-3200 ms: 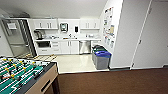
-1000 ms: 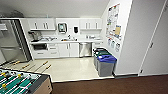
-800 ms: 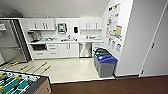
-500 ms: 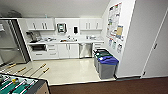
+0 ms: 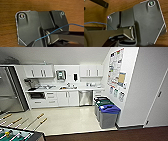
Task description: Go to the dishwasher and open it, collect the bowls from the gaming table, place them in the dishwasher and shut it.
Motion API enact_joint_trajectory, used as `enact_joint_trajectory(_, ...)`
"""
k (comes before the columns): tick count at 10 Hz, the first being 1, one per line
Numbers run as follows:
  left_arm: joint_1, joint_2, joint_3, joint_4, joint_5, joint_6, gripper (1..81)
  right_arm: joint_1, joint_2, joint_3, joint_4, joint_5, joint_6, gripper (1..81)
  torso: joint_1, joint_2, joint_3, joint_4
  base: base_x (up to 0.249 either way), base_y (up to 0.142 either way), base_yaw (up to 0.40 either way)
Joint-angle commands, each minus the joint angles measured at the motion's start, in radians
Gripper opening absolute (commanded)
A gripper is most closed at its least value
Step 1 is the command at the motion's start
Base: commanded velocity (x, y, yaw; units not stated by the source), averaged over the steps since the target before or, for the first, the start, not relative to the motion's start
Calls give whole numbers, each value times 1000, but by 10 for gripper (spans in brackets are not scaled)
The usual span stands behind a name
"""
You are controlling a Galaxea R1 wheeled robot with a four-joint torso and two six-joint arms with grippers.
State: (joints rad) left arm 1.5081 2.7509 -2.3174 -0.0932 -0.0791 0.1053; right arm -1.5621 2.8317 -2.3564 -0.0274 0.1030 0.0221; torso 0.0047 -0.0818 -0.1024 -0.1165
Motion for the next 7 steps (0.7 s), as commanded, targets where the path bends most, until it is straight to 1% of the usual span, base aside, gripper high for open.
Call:
enact_joint_trajectory(1,-47,-17,9,1,52,7,811,44,-9,13,0,-55,-7,811,0,0,0,0,190,0,0)
enact_joint_trajectory(7,-48,-19,9,1,52,7,811,44,-12,-6,-3,-54,-7,811,0,0,0,0,190,0,0)
